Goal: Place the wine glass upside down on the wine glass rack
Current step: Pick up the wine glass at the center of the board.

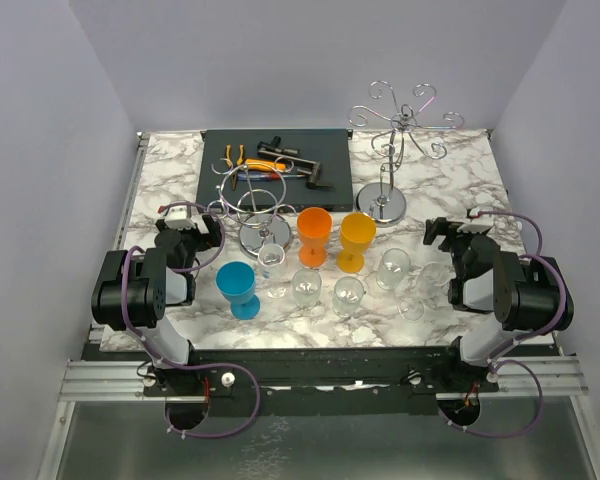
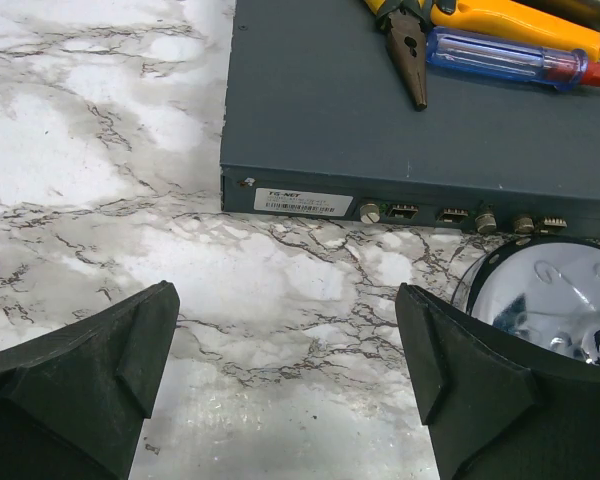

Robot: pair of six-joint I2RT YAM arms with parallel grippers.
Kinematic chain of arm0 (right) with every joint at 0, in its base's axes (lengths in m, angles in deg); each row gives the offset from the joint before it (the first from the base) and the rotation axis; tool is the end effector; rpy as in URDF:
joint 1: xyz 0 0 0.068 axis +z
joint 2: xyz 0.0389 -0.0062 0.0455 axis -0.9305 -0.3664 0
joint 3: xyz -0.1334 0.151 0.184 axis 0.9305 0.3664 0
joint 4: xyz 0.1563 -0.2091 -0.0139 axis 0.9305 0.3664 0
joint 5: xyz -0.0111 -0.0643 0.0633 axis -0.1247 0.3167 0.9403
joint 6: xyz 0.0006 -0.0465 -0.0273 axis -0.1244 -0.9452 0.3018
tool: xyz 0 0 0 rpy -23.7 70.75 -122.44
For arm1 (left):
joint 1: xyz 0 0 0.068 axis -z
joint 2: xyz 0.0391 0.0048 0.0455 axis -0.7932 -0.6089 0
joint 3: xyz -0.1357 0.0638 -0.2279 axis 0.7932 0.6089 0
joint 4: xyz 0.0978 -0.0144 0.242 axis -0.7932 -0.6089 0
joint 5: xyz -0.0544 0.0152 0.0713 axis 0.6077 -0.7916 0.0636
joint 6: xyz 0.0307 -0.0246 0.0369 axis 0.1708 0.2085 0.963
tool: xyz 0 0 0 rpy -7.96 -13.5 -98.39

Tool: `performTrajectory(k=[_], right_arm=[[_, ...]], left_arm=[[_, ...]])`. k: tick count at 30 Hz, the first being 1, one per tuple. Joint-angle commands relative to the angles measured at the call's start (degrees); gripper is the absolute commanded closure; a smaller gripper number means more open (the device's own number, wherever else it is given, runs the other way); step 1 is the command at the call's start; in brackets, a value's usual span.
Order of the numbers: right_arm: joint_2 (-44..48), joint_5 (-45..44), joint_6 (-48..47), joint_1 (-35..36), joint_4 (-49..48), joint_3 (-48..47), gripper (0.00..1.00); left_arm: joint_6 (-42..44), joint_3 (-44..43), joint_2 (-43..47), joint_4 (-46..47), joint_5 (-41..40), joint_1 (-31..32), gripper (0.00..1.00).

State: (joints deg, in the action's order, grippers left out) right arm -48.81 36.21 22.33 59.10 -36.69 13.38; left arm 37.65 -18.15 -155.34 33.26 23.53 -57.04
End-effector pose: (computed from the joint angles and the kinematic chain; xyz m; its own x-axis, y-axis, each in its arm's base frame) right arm 0.2452 -0.0351 0.1374 -0.0948 0.1003 -0.9904 0.0214 0.9949 0.0987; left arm 0.2655 0.0160 0.1310 -0.1855 -0.1651 -0.9687 0.0357 0.9840 -0.1745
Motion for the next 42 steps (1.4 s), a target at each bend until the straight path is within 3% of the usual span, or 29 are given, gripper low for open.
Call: performTrajectory(k=[1, 18, 21, 24, 27, 29, 31, 33, 36, 42], right_arm=[[-0.11, 0.89, -0.84, 0.05, -0.51, -0.61, 0.0], [0.42, -1.08, -0.26, 0.05, 0.3, -0.9, 0.0], [8.76, -4.99, 1.2, 0.07, 13.56, -4.89, 0.0], [15.77, -13.92, 7.78, 0.08, 34.76, -13.15, 0.0], [17.07, -12.13, 7.93, 0.09, 51.61, -22.4, 0.0], [16.23, -14.92, 15.74, -0.05, 56.24, -25.67, 0.0], [15.73, -15.68, 26.17, -0.87, 64.64, -29.14, 0.0], [15.32, -3.6, 27.89, -2.31, 64.17, -29.85, 0.0], [14.86, 6.55, 26.93, -2.37, 64.47, -31.81, 0.0], [17.59, 2.86, 22.14, -2.32, 76.53, -39.7, 0.0]], left_arm=[[0.62, -0.11, 0.93, 0.48, -0.76, -0.28, 0.01], [0.62, -0.11, 1.0, 0.47, -0.76, -0.28, 0.01], [0.87, -0.15, 0.98, 0.42, -0.47, -0.27, 0.01], [1.99, -0.04, 2.84, -1.11, 4.87, -1.37, 0.01], [1.35, -0.35, 3.08, -1.27, 4.26, -1.5, 0.01], [1.46, -0.49, 4.37, -2.43, 5.71, -1.78, 0.01], [2.1, -2.67, 7.8, -9.09, 8.54, -1.95, 0.01], [2.26, -6.68, 11.65, -19.48, 9.31, -1.96, 0.01], [1.76, -12.27, 15.81, -31.33, 8.5, -1.97, 0.01], [5.44, -25.0, 17.92, -58.14, 6.15, -1.97, 0.01]])
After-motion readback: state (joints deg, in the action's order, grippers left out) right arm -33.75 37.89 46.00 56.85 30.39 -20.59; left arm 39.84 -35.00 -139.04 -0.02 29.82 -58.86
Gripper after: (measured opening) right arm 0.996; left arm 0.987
